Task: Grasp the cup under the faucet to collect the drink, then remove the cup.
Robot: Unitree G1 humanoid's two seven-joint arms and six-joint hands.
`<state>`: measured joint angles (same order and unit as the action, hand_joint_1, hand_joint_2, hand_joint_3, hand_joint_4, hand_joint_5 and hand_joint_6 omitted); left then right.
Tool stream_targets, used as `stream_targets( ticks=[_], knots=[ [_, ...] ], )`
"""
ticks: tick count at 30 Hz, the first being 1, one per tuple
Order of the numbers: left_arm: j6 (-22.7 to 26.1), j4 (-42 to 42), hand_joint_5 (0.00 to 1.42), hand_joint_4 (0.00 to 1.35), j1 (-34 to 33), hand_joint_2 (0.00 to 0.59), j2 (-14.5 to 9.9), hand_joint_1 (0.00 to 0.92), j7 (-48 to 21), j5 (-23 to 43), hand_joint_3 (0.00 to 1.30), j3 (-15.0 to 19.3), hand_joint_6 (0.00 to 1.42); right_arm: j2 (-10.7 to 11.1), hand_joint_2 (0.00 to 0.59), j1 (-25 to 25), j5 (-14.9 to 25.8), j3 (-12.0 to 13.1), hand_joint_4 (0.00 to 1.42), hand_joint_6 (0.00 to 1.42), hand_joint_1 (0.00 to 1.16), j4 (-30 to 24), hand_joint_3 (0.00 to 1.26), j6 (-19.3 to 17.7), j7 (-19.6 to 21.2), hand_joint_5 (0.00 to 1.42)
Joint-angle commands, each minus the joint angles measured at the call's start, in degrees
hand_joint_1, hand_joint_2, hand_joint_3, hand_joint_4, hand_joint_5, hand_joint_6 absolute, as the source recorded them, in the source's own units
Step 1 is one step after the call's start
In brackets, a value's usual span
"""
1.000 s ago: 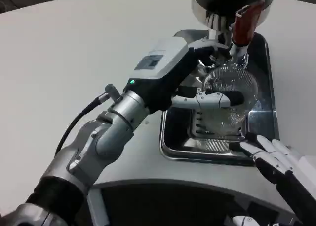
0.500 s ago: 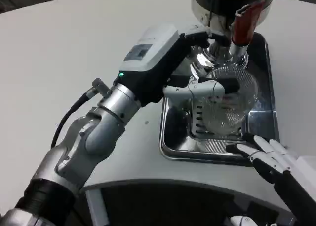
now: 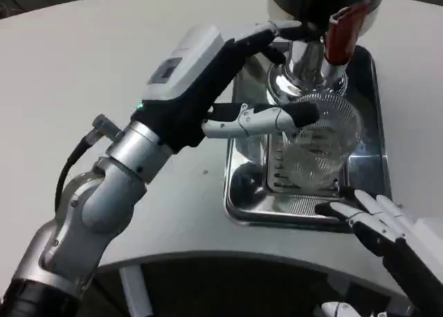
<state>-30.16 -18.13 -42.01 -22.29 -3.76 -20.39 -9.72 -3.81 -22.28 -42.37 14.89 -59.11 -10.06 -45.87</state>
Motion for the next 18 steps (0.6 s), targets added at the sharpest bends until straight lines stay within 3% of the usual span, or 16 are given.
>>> stream_targets(
  ticks=[1,11,18],
  knots=[
    [-0.6,5.0,0.42,0.22,2.8,0.082,-1.3,0.14,-3.1,3.5,0.26,2.0,0.59,-0.1,0.381,-0.6,-0.1,-0.3,0.03,0.0,0.4,-0.9,0.17,0.2,-0.5,0.0],
    [0.9,15.1,0.45,0.3,4.3,0.087,-2.4,0.096,-8.8,11.0,0.3,5.9,0.58,-0.3,0.382,-0.7,-0.2,-0.4,0.03,0.0,0.4,-0.9,0.17,-0.3,-0.3,0.0],
    [3.5,18.0,0.47,0.36,1.5,0.094,-1.5,0.017,-15.4,23.0,0.32,8.0,0.53,-0.5,0.382,-1.3,0.1,-0.3,0.03,0.0,0.4,-0.9,0.17,-1.0,0.0,0.0]
  ],
)
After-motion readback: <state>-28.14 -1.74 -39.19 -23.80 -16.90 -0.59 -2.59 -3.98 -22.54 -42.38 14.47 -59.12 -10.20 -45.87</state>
